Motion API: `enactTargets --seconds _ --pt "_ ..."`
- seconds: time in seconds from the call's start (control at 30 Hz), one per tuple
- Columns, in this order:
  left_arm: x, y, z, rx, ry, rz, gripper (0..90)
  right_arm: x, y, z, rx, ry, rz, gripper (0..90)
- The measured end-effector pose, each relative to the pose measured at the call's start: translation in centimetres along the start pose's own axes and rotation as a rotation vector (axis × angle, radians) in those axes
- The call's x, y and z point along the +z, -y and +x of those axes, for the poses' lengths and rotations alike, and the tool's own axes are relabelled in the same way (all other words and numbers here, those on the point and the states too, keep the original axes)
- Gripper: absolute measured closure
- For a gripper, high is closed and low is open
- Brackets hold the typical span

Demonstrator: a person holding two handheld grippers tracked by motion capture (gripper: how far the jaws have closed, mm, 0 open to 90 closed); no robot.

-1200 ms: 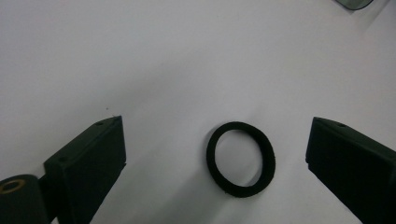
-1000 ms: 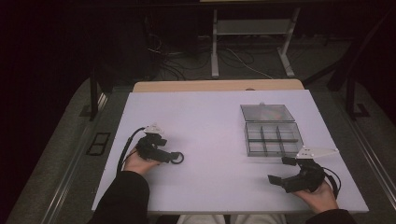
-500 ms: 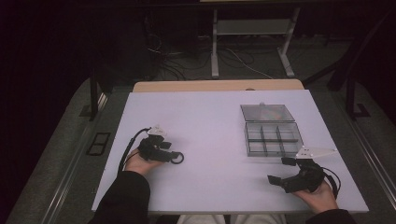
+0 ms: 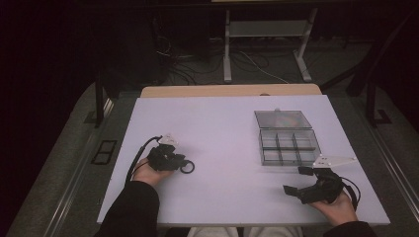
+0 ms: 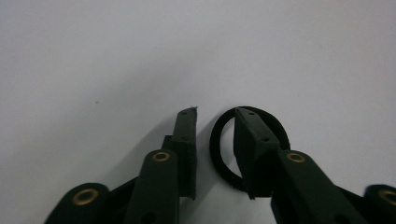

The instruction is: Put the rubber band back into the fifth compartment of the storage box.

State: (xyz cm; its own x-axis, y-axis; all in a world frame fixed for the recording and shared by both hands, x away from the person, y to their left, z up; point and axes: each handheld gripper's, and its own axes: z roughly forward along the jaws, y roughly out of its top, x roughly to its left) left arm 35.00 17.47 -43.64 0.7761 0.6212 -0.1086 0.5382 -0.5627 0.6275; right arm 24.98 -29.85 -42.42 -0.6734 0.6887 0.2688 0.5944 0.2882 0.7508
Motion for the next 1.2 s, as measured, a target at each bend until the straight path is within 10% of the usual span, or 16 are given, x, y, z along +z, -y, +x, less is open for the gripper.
enactTargets --seconds 0.23,1.2 --pt "0.2 0.0 -0.1 -0.016 0.004 0.01 85.5 0.0 0.0 0.0 0.002 0.004 0.003 0.4" --pt "-1.1 -1.6 -0.1 -0.002 0.056 -0.043 87.0 -0.4 0.4 -0.2 0.006 0.005 -0.009 0.5"
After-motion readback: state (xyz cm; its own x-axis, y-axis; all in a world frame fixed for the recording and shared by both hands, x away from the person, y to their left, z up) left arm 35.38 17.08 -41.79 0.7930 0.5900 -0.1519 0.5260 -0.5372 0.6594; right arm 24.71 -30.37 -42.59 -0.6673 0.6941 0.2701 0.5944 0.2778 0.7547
